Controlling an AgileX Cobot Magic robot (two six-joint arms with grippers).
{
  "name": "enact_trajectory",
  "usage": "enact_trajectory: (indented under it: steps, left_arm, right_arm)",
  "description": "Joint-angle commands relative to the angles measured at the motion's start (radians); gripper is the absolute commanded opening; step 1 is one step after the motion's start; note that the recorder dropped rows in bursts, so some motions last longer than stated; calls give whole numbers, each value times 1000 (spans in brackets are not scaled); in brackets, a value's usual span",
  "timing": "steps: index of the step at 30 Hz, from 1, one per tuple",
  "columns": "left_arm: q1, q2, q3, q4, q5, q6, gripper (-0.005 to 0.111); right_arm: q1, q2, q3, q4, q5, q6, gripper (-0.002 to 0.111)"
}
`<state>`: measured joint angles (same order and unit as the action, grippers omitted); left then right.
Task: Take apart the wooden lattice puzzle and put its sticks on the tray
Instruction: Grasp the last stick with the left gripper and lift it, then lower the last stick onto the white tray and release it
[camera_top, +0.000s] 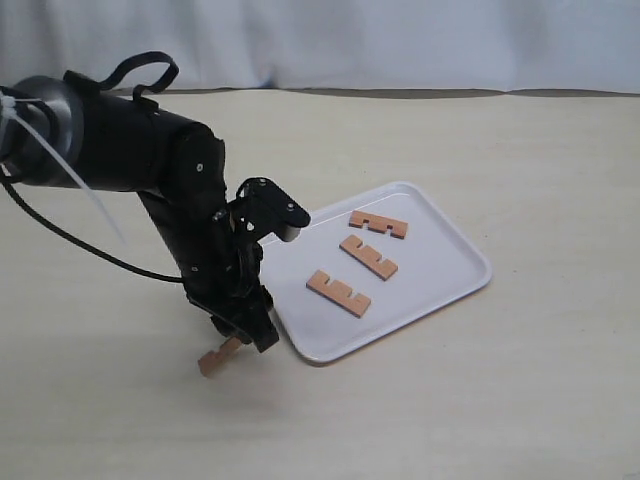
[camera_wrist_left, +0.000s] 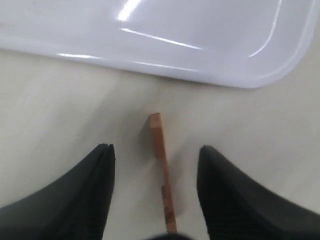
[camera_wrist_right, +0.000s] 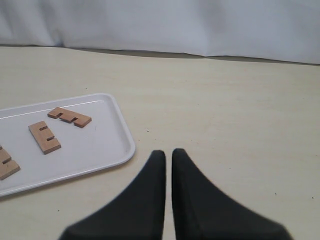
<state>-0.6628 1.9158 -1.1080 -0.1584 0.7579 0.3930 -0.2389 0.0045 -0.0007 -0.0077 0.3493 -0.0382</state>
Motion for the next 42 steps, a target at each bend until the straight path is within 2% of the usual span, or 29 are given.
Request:
enact_trajectory:
  steps: [1, 4, 5, 7, 9, 14, 19, 27, 34, 38, 42]
  left_arm:
    - [-1, 48, 3, -37, -15, 30, 48]
    - [-1, 100, 3, -23, -39, 27, 47]
    - [-1, 113, -1, 7, -39, 25, 43]
    - [-1, 117, -3, 84, -27, 9, 24]
    - [-1, 100, -8, 175, 2, -7, -1]
    - [-1, 40, -64, 200, 71, -9, 0]
    - [-1, -11, -119, 192, 31, -9, 0]
    - [-1, -19, -121, 117, -318, -9, 0]
    - [-1, 2, -121, -226, -712, -9, 0]
    - [-1, 49, -121, -239, -874, -9, 0]
    - [-13, 86, -121, -216, -931, -8, 0]
  right_arm:
    - [-4, -5, 1, -1, -4, 1, 4]
    - [-4, -5, 1, -1, -4, 1, 4]
    - [-4, -5, 1, -1, -4, 1, 4]
    - [-4, -5, 1, -1, -4, 1, 4]
    - [-4, -5, 1, -1, -4, 1, 4]
    - [-4, -5, 1, -1, -4, 1, 4]
    - [-4, -5, 1, -1, -4, 1, 4]
    - [-4, -5, 1, -1, -4, 1, 4]
    - [-4, -5, 1, -1, -4, 1, 4]
    - [-4, -5, 1, -1, -4, 1, 4]
    - [-4, -5, 1, -1, -4, 1, 4]
